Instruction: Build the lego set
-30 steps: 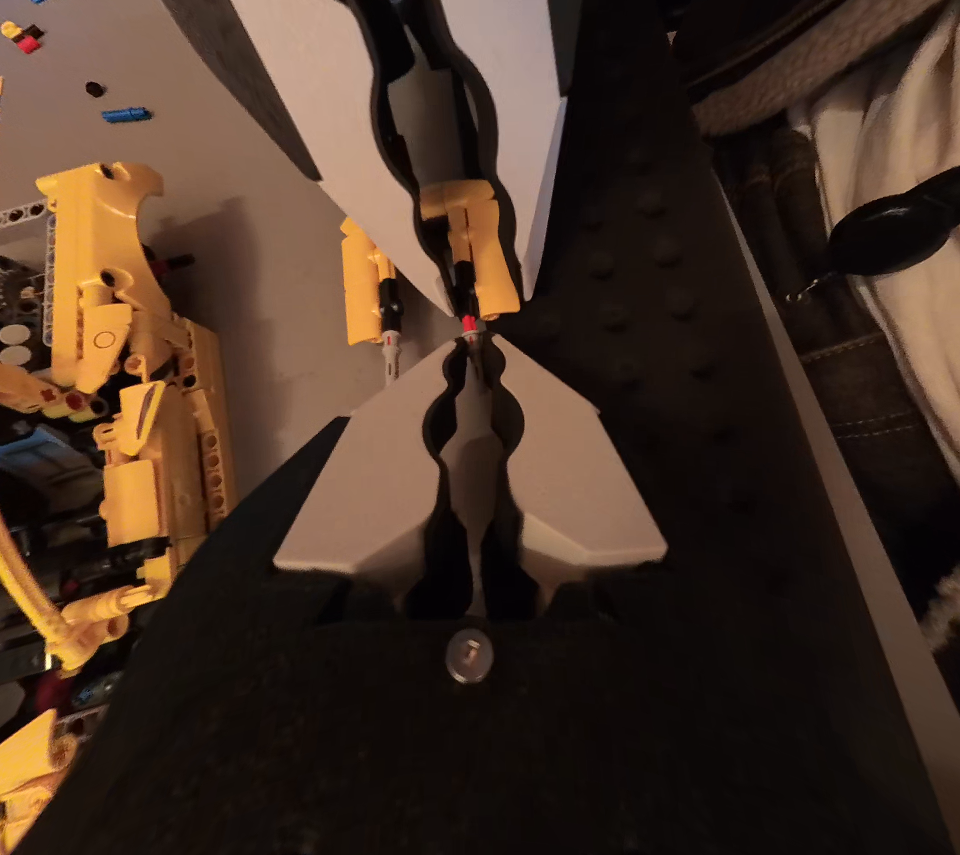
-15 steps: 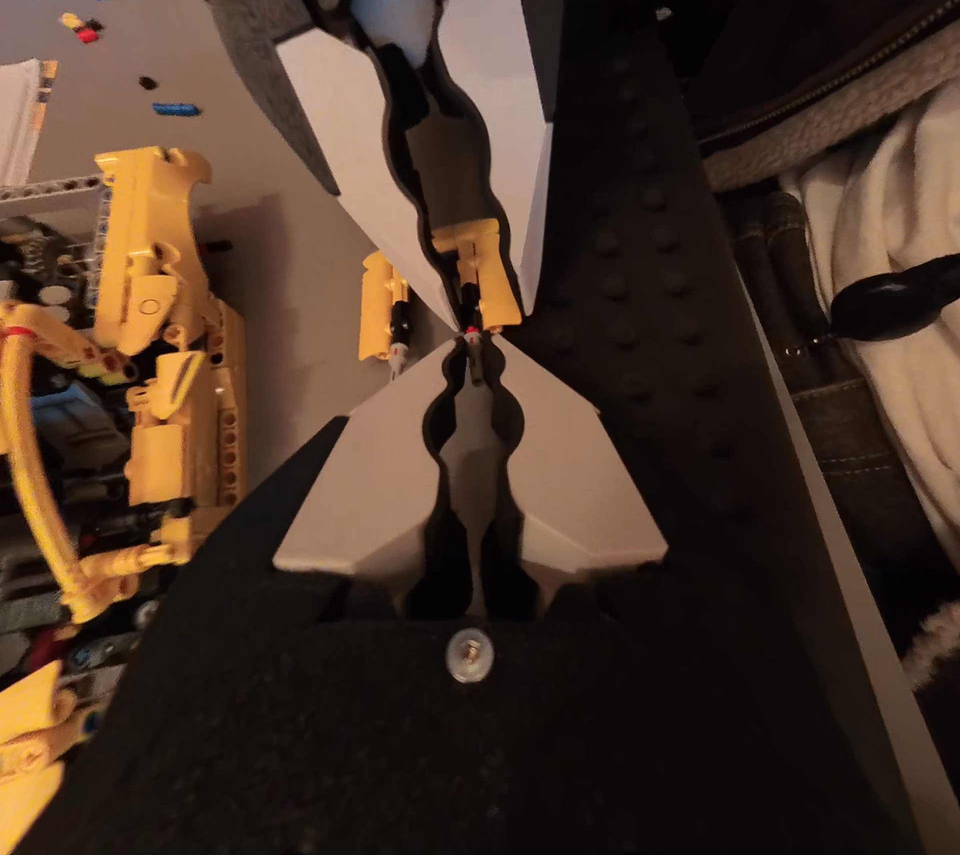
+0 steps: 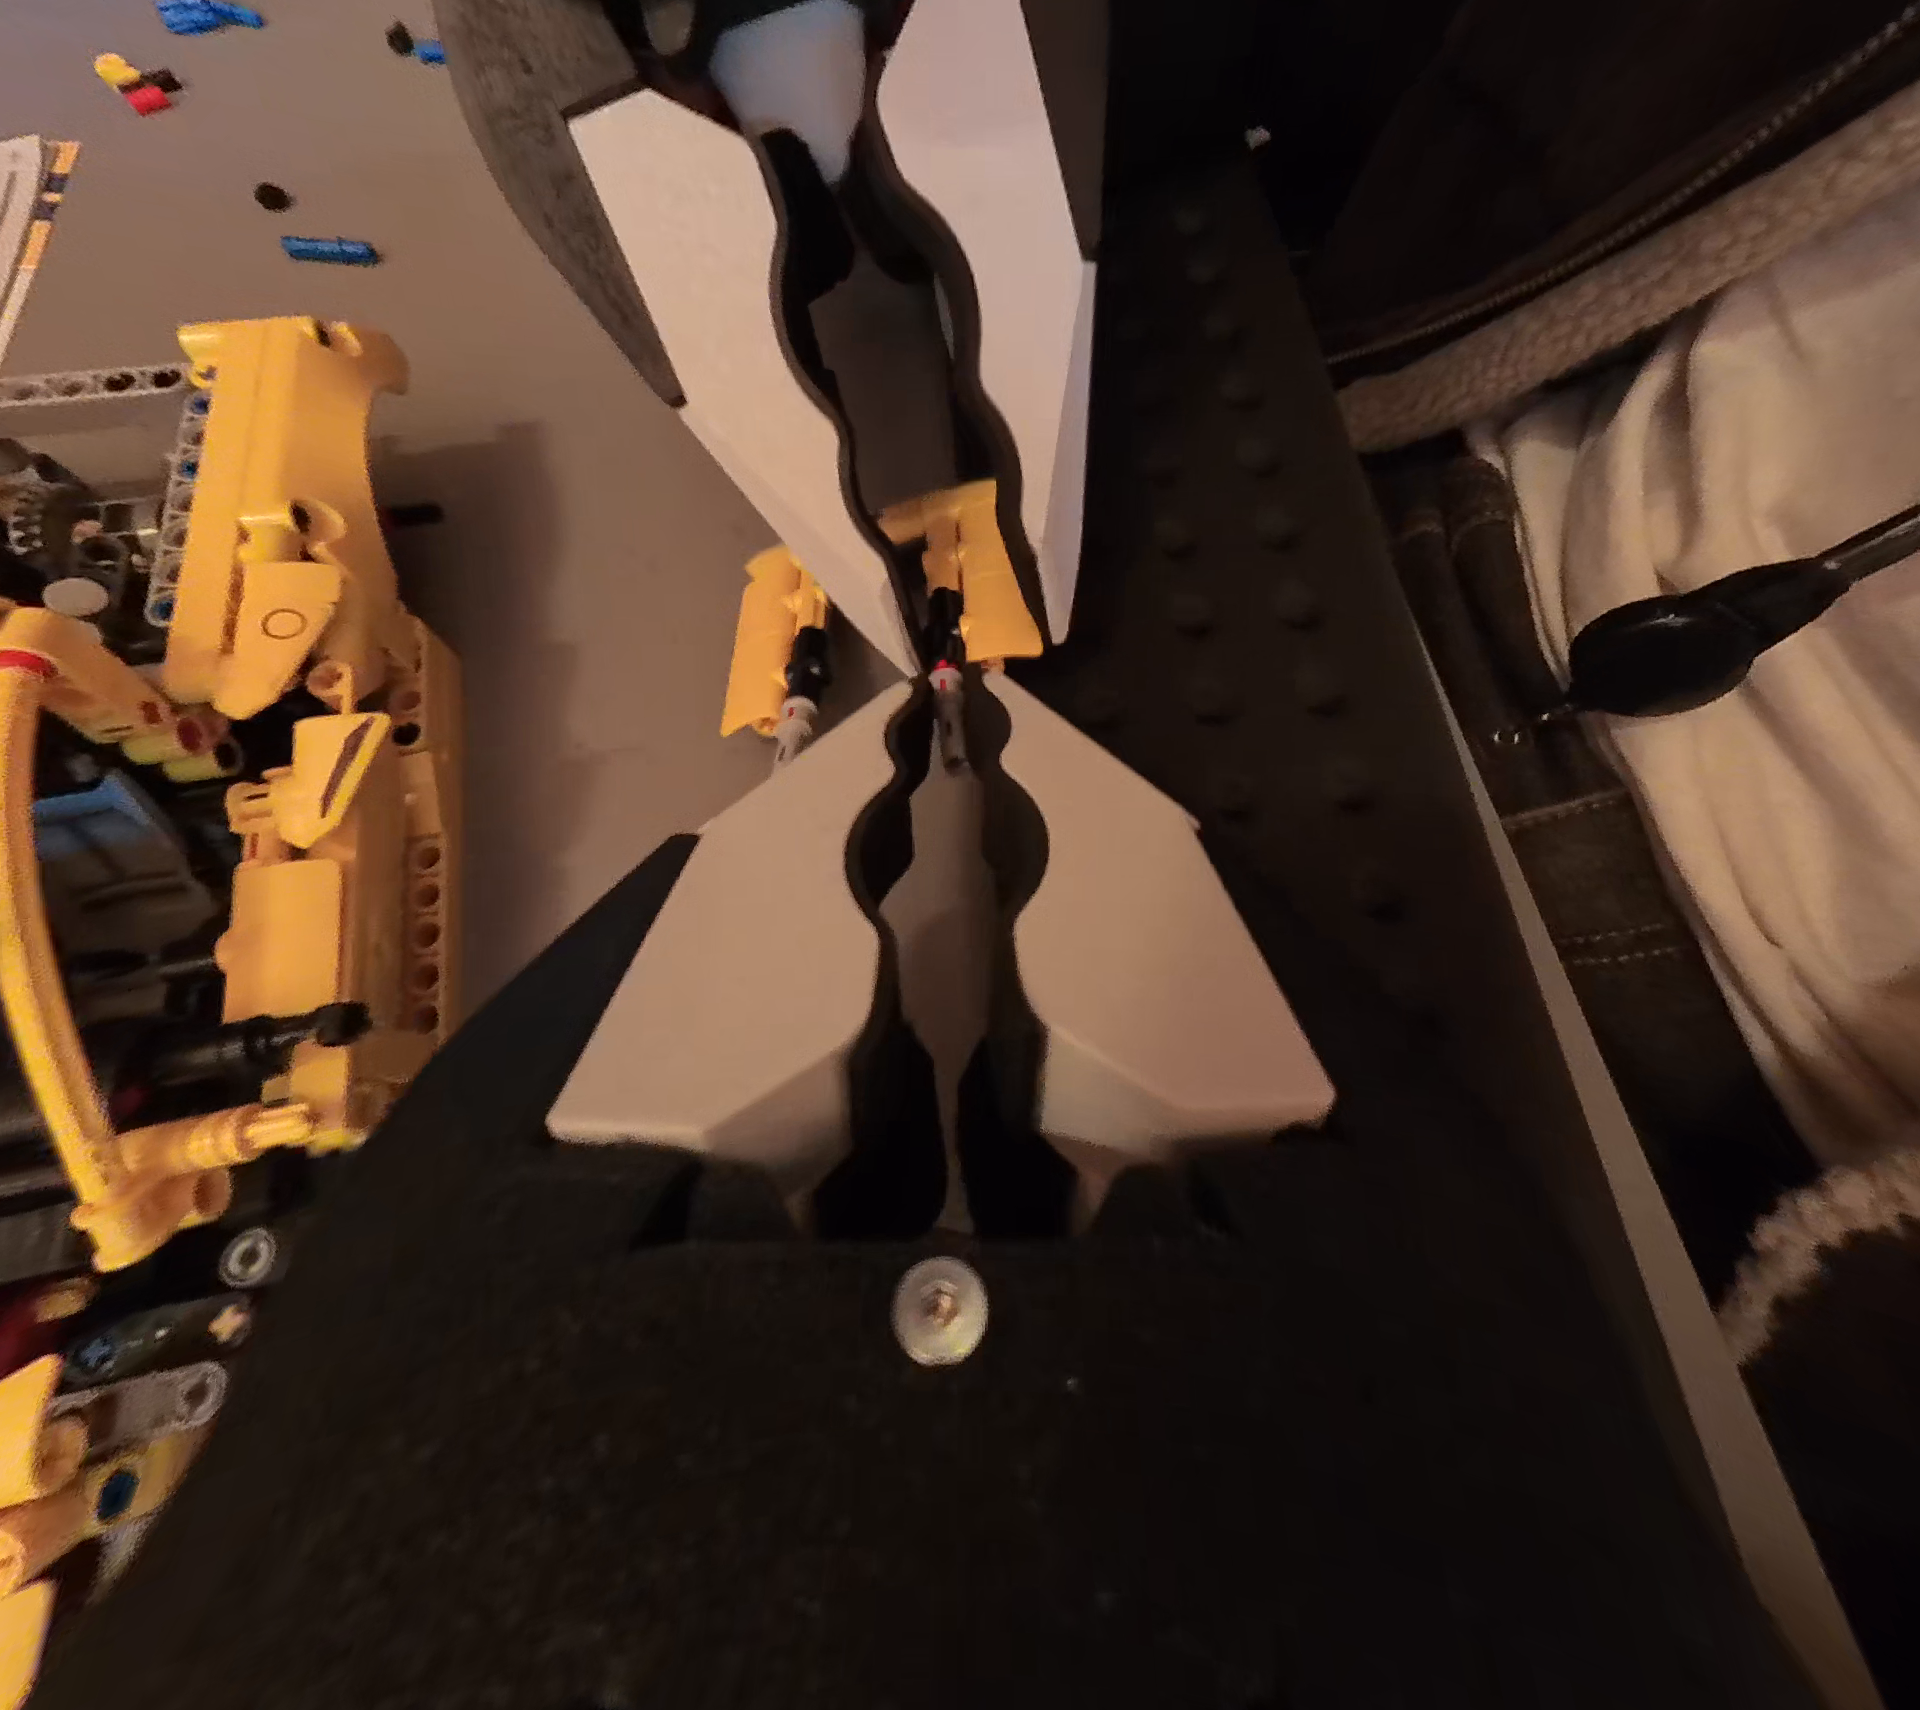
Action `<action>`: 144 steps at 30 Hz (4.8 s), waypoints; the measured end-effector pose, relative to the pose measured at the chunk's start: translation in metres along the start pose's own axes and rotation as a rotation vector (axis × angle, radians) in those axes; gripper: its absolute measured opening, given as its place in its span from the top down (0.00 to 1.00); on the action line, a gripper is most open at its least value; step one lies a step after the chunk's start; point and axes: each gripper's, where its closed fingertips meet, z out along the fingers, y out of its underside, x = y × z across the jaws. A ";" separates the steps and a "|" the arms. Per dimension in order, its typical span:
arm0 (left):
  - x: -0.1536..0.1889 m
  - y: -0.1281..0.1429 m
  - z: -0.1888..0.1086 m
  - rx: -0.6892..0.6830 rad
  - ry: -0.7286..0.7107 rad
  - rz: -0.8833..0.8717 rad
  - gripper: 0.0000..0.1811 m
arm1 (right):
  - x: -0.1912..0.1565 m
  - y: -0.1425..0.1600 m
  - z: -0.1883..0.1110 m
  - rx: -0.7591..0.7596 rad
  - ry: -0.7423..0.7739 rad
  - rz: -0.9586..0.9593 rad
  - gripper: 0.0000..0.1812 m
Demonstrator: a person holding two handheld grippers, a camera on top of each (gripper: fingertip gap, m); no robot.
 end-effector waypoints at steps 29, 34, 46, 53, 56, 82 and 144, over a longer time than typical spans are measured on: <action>-0.048 -0.034 -0.041 0.288 -0.191 -0.221 0.88 | 0.024 0.060 -0.035 -0.151 0.217 -0.170 0.87; -0.054 -0.028 -0.039 0.260 -0.219 -0.245 0.88 | 0.021 0.062 -0.033 -0.117 0.166 -0.090 0.86; -0.157 -0.093 -0.133 0.422 -0.445 -0.469 0.89 | 0.161 0.008 -0.241 0.112 0.741 0.509 0.77; -0.255 -0.055 -0.136 0.375 -0.591 -0.644 0.89 | 0.235 0.070 -0.217 0.231 0.636 1.133 0.74; -0.263 -0.022 -0.139 0.357 -0.717 -0.585 0.89 | 0.228 0.111 -0.200 0.073 0.651 1.227 0.78; -0.261 -0.020 -0.139 0.298 -0.753 -0.512 0.90 | 0.217 0.137 -0.201 -0.087 0.700 1.266 0.88; -0.265 -0.007 -0.135 0.165 -0.855 -0.456 0.90 | 0.219 0.143 -0.208 -0.147 0.786 1.256 0.95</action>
